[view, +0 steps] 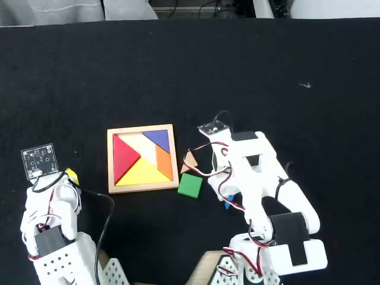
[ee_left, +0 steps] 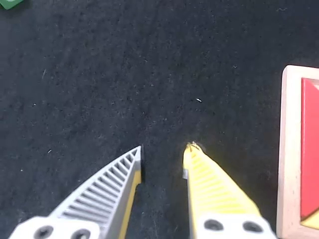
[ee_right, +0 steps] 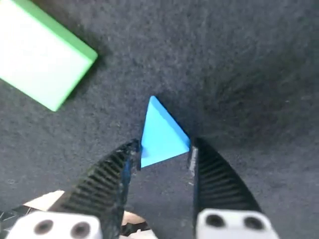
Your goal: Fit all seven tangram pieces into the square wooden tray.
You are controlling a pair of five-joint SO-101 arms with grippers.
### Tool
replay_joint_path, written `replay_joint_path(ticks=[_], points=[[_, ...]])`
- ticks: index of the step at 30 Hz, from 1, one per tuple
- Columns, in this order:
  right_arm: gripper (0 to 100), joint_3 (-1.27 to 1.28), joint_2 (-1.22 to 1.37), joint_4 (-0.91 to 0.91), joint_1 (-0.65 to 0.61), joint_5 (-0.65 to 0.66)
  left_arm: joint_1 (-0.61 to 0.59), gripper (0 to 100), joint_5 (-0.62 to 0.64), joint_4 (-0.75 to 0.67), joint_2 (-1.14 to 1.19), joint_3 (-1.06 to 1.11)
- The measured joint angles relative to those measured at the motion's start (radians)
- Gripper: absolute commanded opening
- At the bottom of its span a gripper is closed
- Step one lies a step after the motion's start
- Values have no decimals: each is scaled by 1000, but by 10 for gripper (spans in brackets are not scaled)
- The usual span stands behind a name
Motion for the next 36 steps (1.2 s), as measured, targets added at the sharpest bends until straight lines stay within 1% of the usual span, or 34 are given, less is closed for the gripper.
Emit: replay_joint_path(ticks=[12,16,23,27,31,36], points=[[131,0,0,-29,0,3,0,149,0,0,0,0],[131,-61,0,8,-20,3,0,149,0,0,0,0],[131,-293,-72,181,-117,-6,0,149,0,0,0,0],[131,-434,-58,203,-192,-107,0,149,0,0,0,0],[131,-600,80,207,-315,-187,0,149,0,0,0,0],[131,-875,359,226,-445,-287,0,149,0,0,0,0]])
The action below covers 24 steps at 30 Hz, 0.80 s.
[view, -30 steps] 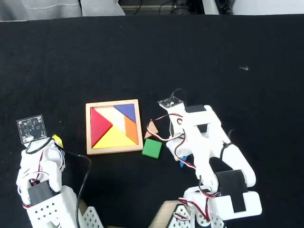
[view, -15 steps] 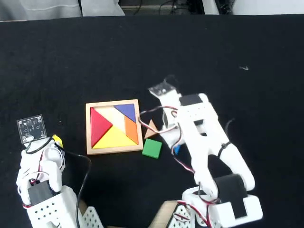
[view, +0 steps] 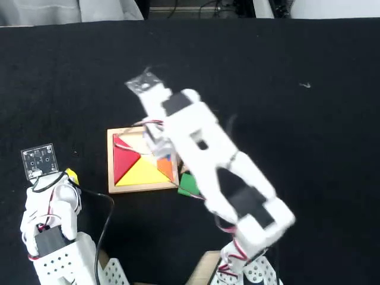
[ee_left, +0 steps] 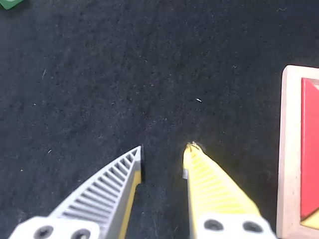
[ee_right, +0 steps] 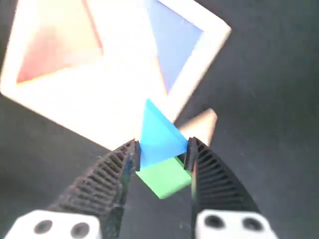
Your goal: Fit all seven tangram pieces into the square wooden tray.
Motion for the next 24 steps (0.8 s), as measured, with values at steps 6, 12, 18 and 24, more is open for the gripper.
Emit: replay_joint_path(ticks=[6,12,18,24], points=[[131,-414,327,106,-43,-198,-3,149,0,0,0,0],[131,-825,559,219,-91,-457,-3,149,41,0,0,0],[133,-1102,717,285,-106,-663,-26,149,63,0,0,0],[131,-1119,821,285,-123,-775,-215,149,63,0,0,0]])
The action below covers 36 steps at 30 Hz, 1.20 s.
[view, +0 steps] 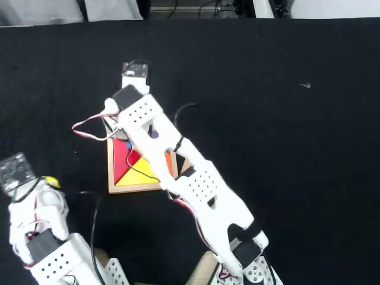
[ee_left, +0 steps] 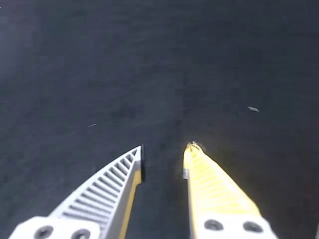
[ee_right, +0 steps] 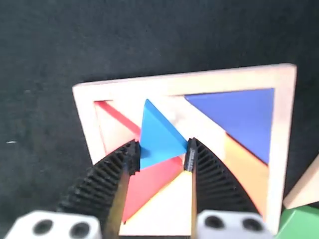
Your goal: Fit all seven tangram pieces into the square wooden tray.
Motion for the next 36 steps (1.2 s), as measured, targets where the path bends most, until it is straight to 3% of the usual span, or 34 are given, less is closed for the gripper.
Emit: replay_joint_path(ticks=[3,7,14,20,26,31,36], points=[[131,0,5,0,-3,-15,-77,149,0,0,0,0],[140,0,5,0,-5,-98,-89,149,0,0,0,0],[322,0,5,0,-5,-141,-89,149,0,8,0,0],[283,-64,5,0,-5,-126,-89,149,0,11,0,0],[5,-216,-52,2,-5,216,-77,149,0,11,0,0],[12,-123,-267,2,-5,624,-77,149,0,11,0,0],[10,348,-493,2,-5,930,-77,149,0,11,0,0]])
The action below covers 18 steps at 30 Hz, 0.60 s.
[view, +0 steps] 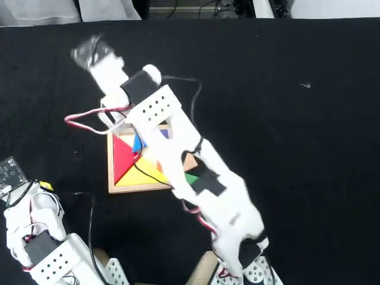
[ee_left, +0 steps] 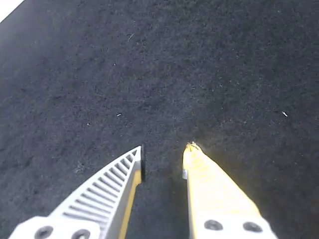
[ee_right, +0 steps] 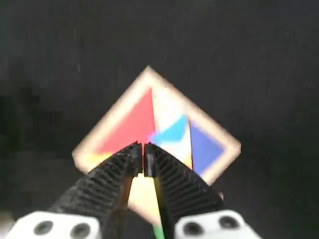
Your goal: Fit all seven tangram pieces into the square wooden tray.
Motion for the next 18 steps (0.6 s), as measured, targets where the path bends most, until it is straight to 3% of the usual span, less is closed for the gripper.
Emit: replay_joint_path(ticks=[4,6,12,18], points=[[10,453,-115,-14,0,313,0,149,0,0,0,0],[10,615,-155,-83,0,399,0,149,0,0,2,0],[10,718,-169,-276,0,439,0,149,0,0,2,0],[10,603,-43,-293,0,439,0,149,0,0,2,0]])
